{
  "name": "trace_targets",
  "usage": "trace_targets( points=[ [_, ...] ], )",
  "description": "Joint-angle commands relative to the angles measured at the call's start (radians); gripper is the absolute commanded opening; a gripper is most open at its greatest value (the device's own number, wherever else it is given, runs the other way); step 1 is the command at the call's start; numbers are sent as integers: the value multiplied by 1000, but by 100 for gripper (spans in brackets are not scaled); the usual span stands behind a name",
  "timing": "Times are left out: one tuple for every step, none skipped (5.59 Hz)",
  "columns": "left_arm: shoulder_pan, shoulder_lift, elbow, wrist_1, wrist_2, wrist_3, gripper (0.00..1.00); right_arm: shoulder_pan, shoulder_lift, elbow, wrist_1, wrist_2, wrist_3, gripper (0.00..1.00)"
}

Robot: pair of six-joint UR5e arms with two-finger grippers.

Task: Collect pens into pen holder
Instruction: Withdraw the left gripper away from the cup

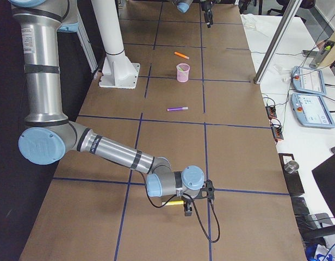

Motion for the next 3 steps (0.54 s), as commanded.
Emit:
trace_targets(
  points=[
    [0,28,1,1,3,46,100,-48,27,-22,4,-18,22,99],
    [0,40,1,-2,5,48,100,-57,33,-26,4,-18,21,99],
    [0,40,1,-4,6,48,100,-59,32,-40,4,-28,21,99]
  ],
)
